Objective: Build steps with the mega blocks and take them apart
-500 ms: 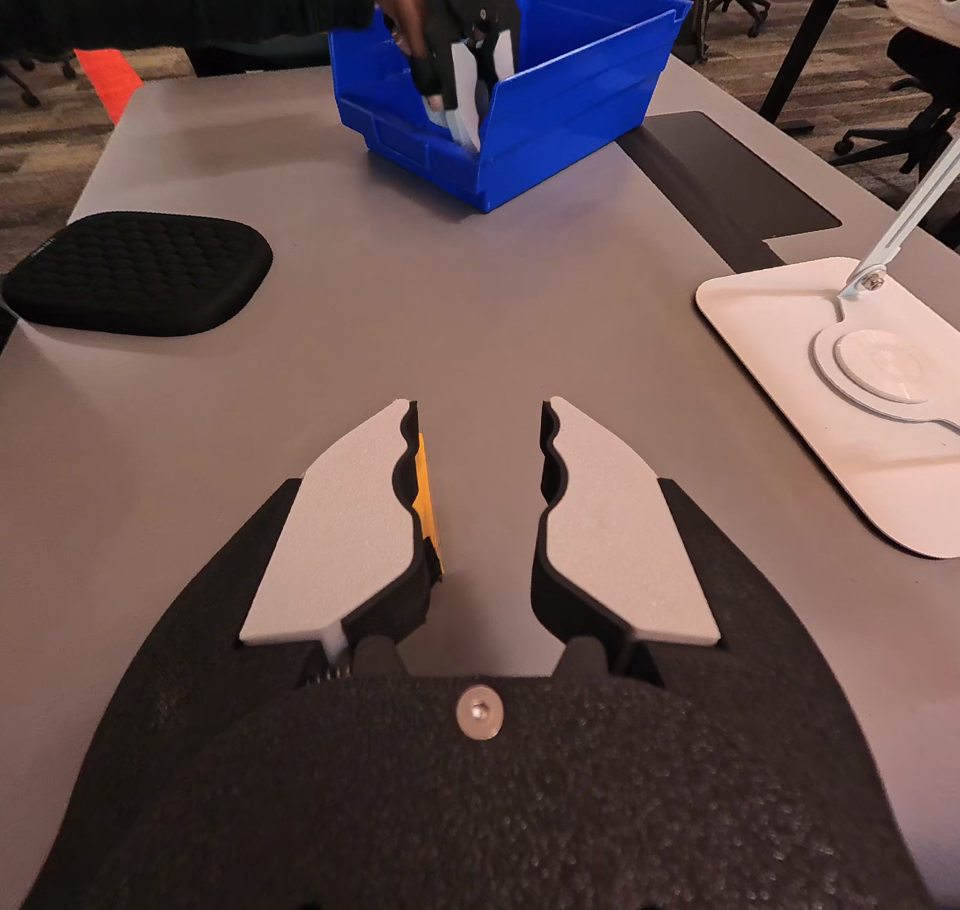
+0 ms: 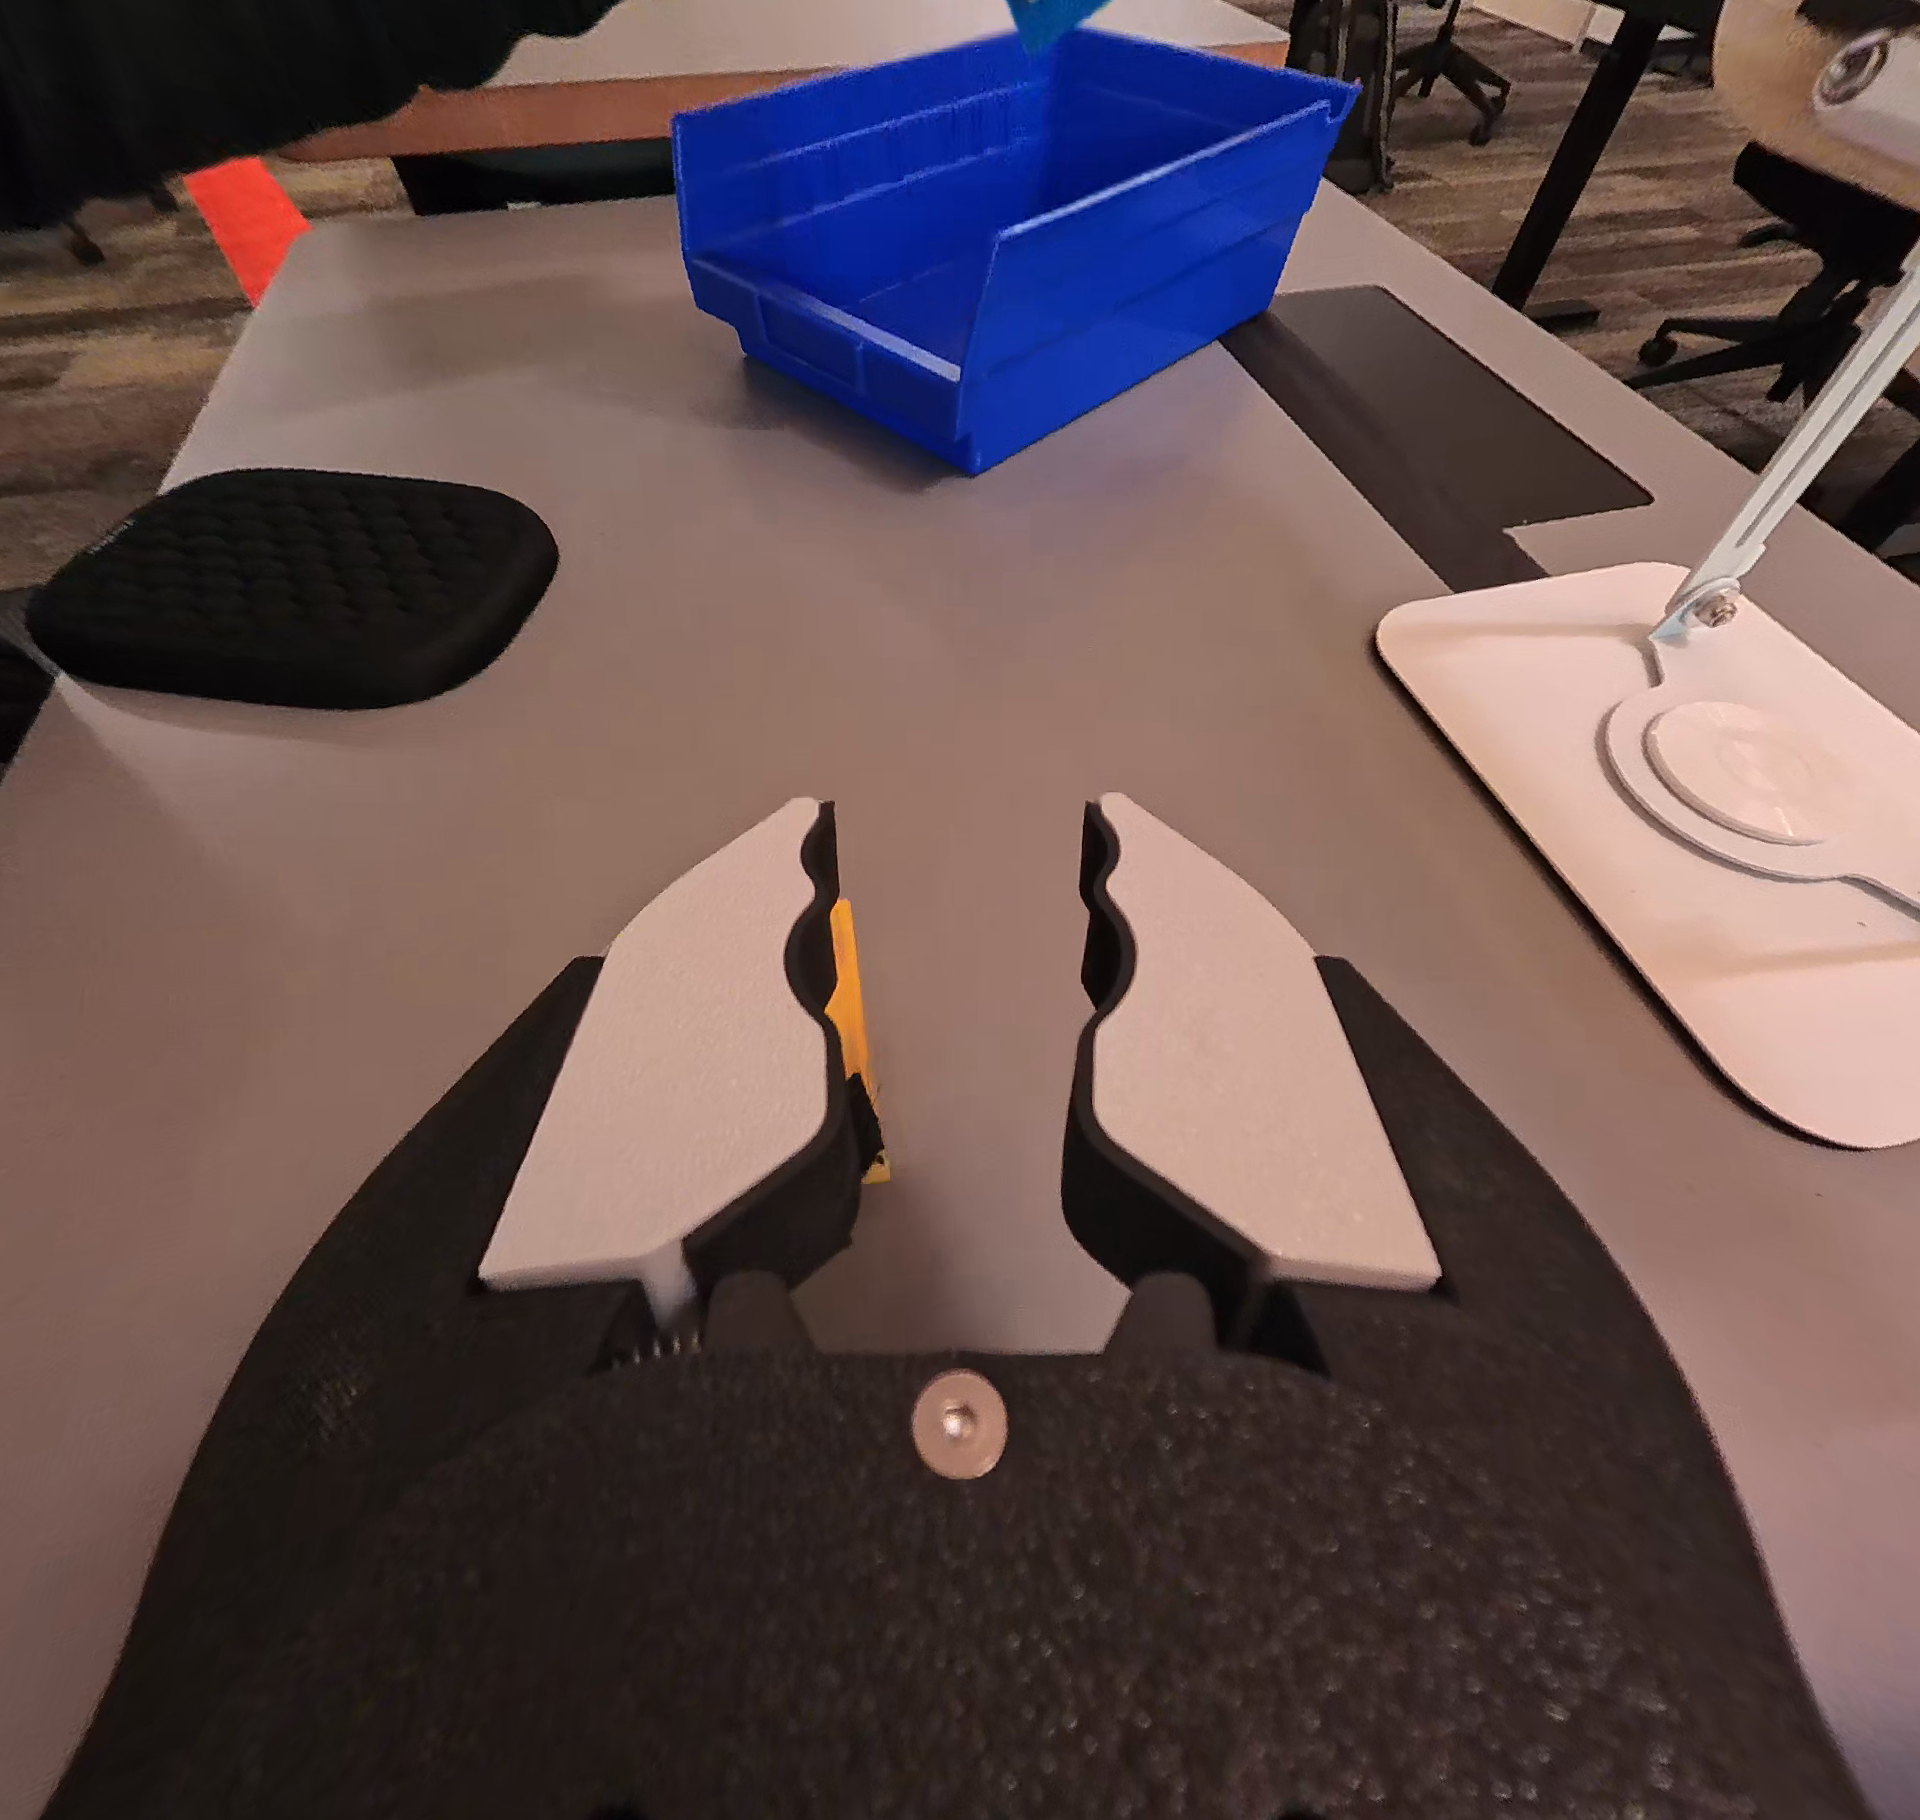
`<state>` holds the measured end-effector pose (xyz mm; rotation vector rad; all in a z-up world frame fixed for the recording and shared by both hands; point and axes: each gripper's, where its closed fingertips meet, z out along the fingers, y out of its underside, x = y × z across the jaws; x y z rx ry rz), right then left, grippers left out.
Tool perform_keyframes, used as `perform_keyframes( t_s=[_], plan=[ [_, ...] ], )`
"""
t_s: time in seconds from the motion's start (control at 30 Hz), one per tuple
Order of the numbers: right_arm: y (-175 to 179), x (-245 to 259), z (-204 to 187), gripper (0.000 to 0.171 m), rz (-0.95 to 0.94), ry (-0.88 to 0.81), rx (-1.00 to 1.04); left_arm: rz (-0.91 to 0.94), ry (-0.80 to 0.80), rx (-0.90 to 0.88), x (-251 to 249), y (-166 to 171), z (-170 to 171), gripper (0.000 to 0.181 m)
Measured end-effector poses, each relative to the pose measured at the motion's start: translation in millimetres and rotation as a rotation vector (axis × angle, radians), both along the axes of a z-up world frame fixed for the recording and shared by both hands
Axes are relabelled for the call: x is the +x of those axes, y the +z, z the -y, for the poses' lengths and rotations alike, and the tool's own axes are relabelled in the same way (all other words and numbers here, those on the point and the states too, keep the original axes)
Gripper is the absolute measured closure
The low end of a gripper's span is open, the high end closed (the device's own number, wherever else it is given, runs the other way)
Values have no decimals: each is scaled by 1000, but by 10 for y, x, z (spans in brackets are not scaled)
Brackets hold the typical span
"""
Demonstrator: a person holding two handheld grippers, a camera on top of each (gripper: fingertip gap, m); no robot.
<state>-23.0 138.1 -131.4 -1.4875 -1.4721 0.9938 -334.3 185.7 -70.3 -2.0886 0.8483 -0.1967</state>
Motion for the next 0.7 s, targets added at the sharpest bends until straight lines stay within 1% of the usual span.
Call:
perform_keyframes(
  t_s=[0.1,0.23,0.33,0.43,0.57,0.6,0.67,0.7],
  plan=[
    [141,-29,42,127,-57,2,1,126,-118,122,541,272,115,144],
    [484,-68,157,129,-188,13,-19,289,-331,241,1422,383,400,145],
    [693,-70,238,127,-262,23,-10,382,-474,270,2049,293,617,145],
    [807,-60,309,123,-295,37,15,451,-587,243,2570,141,797,145],
    [854,-47,391,112,-288,65,72,502,-679,212,2995,-11,948,145],
    [845,-45,408,112,-277,73,83,502,-692,209,3058,-48,970,145],
    [833,-43,457,120,-269,99,88,501,-708,191,3144,-120,1001,145],
    [818,-40,479,132,-260,113,90,505,-710,188,3166,-139,1008,145]
  ],
)
